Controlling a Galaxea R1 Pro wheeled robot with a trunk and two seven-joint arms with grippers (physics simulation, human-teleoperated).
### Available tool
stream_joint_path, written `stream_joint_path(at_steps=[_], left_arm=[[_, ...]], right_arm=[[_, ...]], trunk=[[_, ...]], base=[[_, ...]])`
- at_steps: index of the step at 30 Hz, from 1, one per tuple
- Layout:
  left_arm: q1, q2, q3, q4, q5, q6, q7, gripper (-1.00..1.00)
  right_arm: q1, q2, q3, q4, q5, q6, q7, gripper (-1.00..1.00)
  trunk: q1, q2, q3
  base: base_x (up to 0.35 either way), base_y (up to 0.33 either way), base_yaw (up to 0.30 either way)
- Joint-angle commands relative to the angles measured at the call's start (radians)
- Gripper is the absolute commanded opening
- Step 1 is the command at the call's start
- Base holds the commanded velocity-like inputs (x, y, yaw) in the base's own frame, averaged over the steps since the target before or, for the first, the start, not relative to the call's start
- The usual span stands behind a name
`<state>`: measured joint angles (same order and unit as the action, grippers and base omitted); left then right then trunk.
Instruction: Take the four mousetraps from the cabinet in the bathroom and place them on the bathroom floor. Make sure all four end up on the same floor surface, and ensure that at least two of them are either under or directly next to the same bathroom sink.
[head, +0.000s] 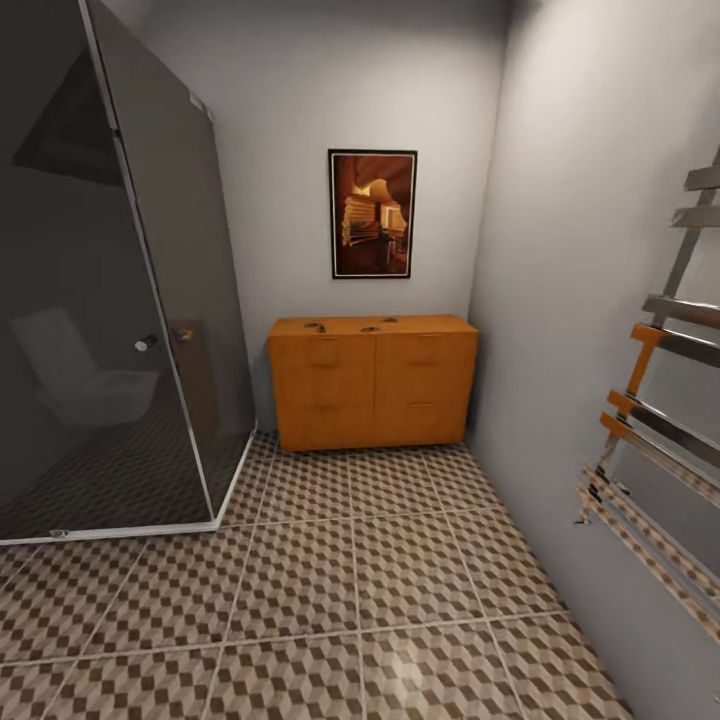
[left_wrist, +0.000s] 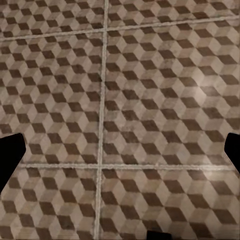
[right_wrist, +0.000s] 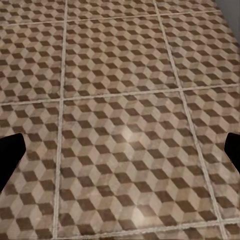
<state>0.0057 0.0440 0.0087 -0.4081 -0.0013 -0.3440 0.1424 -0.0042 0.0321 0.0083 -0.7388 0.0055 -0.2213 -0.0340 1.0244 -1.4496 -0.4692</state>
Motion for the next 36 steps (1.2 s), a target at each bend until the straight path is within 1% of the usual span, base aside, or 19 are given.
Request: stream_joint_path(at_steps=[1,27,36], left_arm=[[0.000,0.000,0.001,-0.001,0.000,-0.001,0.002,1.00],[0.000,-0.001,0.001,0.000,0.000,-0.001,0.003,1.00],[0.000,-0.001,0.001,0.000,0.000,-0.001,0.003,1.00]], right_arm=[[0.000,0.000,0.001,0.001,0.001,-0.003,-0.003,1.00],[0.000,0.000,0.001,0.001,0.001,-0.003,-0.003,1.00],[0.000,0.000,0.001,0.001,0.001,-0.003,-0.003,1.00]], trunk=[[0.001,0.000,-0.001],[0.001,0.000,-0.001],[0.001,0.000,-0.001]], base=[[0.307,0.000,0.016],[0.307,-0.001,0.002],[0.302,-0.082,0.000]])
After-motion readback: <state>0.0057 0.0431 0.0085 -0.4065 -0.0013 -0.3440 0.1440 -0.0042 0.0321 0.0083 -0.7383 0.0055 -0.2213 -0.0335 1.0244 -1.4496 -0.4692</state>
